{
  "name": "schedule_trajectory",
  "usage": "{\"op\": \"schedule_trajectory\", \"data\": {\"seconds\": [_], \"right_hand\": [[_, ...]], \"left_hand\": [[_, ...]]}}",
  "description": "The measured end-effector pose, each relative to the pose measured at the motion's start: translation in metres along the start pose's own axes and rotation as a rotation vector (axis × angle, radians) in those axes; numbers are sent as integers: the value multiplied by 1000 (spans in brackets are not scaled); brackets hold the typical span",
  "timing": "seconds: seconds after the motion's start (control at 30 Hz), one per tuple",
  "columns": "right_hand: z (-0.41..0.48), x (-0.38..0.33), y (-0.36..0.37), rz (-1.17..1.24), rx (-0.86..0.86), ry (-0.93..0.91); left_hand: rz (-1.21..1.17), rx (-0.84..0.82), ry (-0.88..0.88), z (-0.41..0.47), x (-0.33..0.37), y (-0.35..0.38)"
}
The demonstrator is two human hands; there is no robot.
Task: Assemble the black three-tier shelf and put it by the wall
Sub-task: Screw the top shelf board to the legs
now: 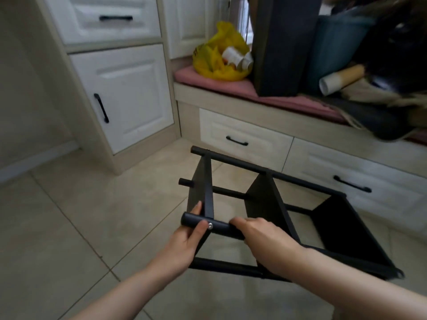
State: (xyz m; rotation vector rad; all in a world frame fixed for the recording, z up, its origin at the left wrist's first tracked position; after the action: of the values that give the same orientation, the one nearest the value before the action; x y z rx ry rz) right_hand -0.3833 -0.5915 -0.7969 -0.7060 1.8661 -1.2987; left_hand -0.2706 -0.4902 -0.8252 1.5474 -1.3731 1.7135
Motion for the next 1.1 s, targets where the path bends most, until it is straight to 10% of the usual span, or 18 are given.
{"op": "schedule_trajectory", "data": {"seconds": [0.6, 1.1], "right_hand": [[-84, 33, -155, 522, 370, 93], [-124, 71, -151, 1012, 402, 120]], "left_hand": [[170, 159, 364, -11, 252, -8], [582, 313, 576, -41, 322, 57]]}}
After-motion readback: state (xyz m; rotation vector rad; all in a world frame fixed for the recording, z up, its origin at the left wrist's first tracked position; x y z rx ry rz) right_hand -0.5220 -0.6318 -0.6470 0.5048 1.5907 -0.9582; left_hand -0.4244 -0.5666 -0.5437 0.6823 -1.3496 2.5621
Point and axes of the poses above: each hand's wrist, its own z-axis towards the middle knuckle, its own y-axis out of the palm, x = y × z, the point moved 9 cm from there along z, towards the middle knuckle, and after that the axes turned 7 degrees about y, right-handed, at the moved point
